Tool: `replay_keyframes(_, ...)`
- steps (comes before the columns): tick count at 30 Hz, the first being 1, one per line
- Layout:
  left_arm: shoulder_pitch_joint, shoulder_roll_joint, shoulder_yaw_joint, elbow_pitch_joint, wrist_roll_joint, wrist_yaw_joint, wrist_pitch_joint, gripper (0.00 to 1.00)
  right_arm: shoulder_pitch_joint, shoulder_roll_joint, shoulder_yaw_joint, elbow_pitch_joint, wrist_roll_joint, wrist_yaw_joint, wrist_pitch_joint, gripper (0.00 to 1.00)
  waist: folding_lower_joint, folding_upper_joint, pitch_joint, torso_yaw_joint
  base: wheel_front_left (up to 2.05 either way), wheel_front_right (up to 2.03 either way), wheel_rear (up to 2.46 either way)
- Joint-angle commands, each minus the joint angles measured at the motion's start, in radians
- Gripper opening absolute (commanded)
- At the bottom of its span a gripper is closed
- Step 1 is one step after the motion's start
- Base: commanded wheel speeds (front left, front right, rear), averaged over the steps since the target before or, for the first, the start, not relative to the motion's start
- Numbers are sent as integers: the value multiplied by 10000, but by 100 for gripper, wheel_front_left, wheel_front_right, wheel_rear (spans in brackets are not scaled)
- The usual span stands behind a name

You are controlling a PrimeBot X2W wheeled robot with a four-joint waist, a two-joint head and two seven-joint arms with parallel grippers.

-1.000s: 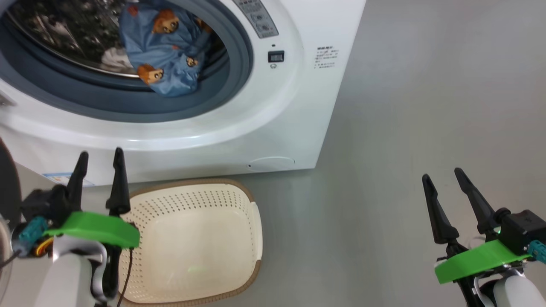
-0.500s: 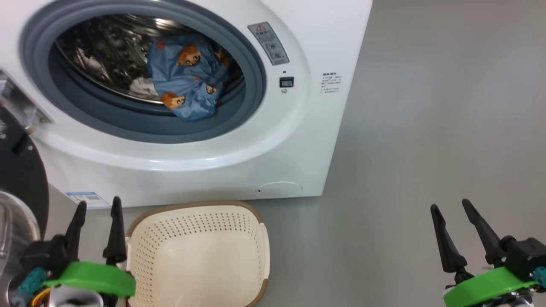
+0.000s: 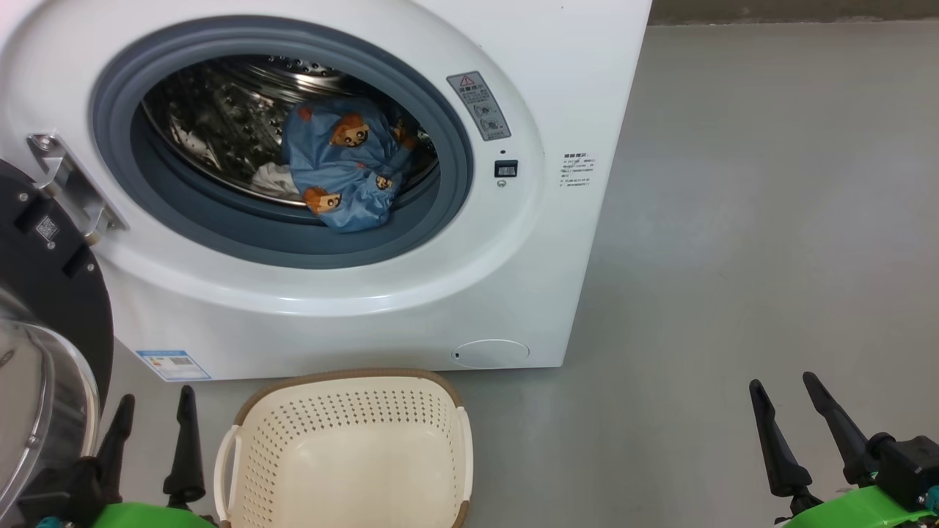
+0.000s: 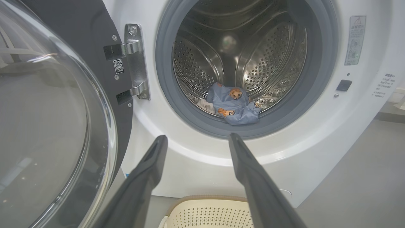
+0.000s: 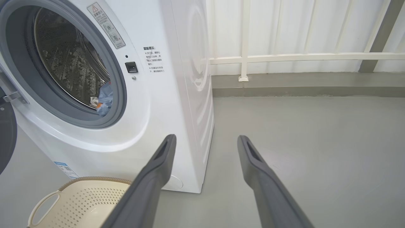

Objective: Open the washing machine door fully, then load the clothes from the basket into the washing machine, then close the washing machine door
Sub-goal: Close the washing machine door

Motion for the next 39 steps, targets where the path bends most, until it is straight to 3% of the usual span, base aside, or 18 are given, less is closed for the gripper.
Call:
replay_keyframes(1, -112, 248, 415, -312, 78, -15, -55, 100, 58, -181, 150, -270, 64, 14, -76, 100, 0, 0, 1, 3, 0, 0, 0)
replay_keyframes(26, -11, 346, 300, -586, -30, -15, -55, 100, 38, -202, 99, -374, 26, 14, -76, 100, 0, 0, 172, -68, -3, 3, 0)
replay_keyframes(39, -57, 378, 219, -752, -233, -15, -55, 100, 2, -228, 114, -398, 37, 14, -76, 100, 0, 0, 294, -17, -120, 120, 0)
